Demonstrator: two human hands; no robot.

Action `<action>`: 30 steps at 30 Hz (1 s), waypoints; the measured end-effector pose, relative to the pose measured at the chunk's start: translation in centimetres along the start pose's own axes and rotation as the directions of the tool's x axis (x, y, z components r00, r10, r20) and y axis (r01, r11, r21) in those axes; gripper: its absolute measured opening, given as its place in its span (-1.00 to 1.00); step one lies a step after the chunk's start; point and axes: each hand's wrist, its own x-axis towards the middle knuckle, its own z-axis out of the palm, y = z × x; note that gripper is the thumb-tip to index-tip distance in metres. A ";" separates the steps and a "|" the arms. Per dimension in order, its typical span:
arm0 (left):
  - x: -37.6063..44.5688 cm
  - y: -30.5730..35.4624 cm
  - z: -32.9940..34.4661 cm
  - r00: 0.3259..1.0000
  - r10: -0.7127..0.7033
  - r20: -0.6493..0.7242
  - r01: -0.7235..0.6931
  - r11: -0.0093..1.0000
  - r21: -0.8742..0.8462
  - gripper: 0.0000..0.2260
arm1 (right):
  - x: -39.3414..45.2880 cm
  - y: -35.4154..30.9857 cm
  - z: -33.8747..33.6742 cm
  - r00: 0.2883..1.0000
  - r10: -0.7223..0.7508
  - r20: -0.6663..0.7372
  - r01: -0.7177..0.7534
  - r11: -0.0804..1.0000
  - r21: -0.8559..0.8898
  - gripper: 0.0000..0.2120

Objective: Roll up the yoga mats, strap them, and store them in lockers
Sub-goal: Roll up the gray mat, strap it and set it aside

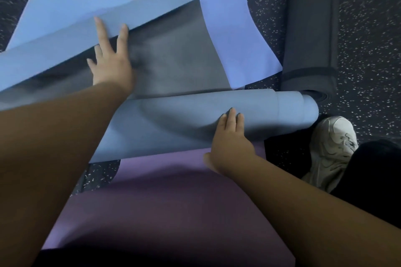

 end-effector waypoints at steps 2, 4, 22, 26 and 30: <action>-0.2 0.3 -0.4 0.995 0.089 -0.035 -0.089 0.996 -0.014 -0.27 | 0.2 0.3 -0.2 1.000 -0.015 -0.011 0.015 1.000 0.027 -0.11; -0.5 0.8 -0.9 0.989 0.139 -0.044 -0.139 0.990 0.002 -0.30 | 0.6 0.6 -0.7 0.999 -0.032 -0.017 0.033 0.998 0.052 -0.11; -12.3 0.7 -2.4 0.957 0.249 0.149 -0.273 0.948 0.165 -0.31 | 1.1 1.7 -1.9 0.995 -0.080 -0.056 0.087 0.984 0.152 -0.17; -16.1 0.7 -1.7 0.933 0.183 0.310 -0.273 0.921 0.278 -0.32 | 0.6 1.9 -1.6 0.995 -0.093 -0.033 0.097 0.986 0.139 -0.15; -16.3 0.5 -1.4 0.921 0.159 0.355 -0.272 0.916 0.296 -0.32 | 0.2 2.0 -1.3 0.994 -0.104 -0.039 0.108 0.985 0.133 -0.14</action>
